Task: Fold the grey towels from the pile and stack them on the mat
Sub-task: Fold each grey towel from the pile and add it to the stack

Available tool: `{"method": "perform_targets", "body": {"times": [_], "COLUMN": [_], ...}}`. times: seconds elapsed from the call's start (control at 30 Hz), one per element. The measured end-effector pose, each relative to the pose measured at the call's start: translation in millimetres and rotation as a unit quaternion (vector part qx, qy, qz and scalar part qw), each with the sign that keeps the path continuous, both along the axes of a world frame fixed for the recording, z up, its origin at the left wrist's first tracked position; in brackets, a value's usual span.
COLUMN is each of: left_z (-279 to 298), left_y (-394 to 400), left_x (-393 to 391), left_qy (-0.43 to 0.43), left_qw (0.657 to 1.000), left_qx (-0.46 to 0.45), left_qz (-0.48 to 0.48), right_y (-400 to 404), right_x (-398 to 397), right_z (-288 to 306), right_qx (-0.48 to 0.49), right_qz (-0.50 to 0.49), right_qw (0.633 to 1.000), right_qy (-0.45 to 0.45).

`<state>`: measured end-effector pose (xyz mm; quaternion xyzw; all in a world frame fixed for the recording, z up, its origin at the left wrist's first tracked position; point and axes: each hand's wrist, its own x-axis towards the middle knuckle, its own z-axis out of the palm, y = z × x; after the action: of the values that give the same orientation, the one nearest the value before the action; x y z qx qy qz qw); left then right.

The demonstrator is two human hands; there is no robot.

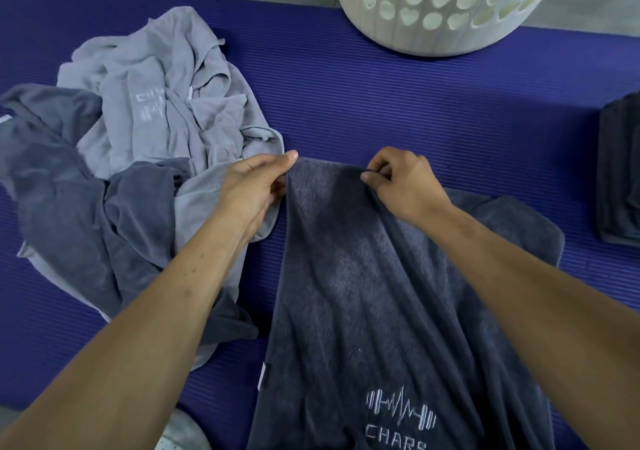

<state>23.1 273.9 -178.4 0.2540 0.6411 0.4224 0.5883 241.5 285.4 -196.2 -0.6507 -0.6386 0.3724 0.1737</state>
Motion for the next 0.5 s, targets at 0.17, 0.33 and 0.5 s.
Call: {"method": "perform_targets", "body": {"times": [0.17,0.33,0.5], "left_z": [0.0,-3.3,-6.8], "left_y": [-1.3,1.8,-2.3], "left_x": [0.0,1.7,-1.7], "left_qy": [0.018,0.027,0.111], "left_qw": [1.0,0.998,0.987], "left_qx": [0.001,-0.028,-0.022], "left_qz": [0.004,-0.048,-0.11], "right_y": [0.4,0.7,0.3], "right_x": [1.0,4.3,5.2], "right_z": [4.7,3.5,3.2], "right_qx": [-0.002,-0.019,-0.031], "right_qz": [-0.026,-0.054,-0.062], "right_qw": [0.999,0.997,0.996], "right_qy": [0.027,0.054,0.062]}}
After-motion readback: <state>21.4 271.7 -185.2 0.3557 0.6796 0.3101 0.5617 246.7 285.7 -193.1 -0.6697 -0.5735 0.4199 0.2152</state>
